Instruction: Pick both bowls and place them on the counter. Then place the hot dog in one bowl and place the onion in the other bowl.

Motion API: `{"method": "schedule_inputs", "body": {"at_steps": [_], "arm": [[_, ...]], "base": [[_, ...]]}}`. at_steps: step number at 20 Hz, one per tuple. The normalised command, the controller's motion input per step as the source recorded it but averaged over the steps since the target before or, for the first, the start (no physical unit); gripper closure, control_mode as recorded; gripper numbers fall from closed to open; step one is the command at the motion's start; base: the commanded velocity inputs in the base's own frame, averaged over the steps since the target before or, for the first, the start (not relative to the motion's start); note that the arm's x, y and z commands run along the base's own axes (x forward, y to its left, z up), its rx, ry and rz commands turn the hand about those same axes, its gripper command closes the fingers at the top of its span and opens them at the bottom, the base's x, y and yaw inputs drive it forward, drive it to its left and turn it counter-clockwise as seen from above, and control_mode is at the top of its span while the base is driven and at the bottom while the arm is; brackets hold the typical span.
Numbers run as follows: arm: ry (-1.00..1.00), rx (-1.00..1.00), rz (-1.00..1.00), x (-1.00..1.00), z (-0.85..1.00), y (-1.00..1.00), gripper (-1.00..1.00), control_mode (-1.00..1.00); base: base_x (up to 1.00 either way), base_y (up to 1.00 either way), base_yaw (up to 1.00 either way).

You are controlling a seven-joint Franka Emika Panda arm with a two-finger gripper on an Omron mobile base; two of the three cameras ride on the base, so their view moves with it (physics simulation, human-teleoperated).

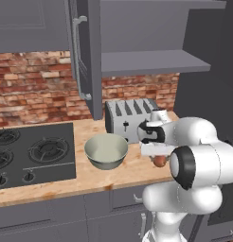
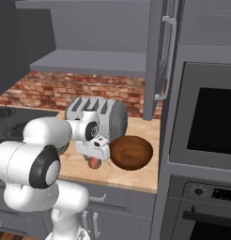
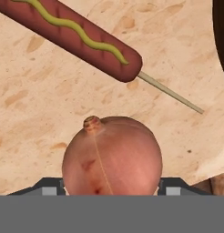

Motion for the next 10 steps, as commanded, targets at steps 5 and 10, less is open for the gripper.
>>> {"method": "schedule_inputs", "body": {"at_steps": [5, 10], "arm": [[0.0, 0.0, 0.0, -0.21, 0.19, 0.04, 1.0, -1.0], [0.0, 0.0, 0.0, -0.19, 0.32, 0.05, 1.0, -1.0]], "base": [[0.0, 0.0, 0.0], [0.0, 0.0, 0.0]]}}
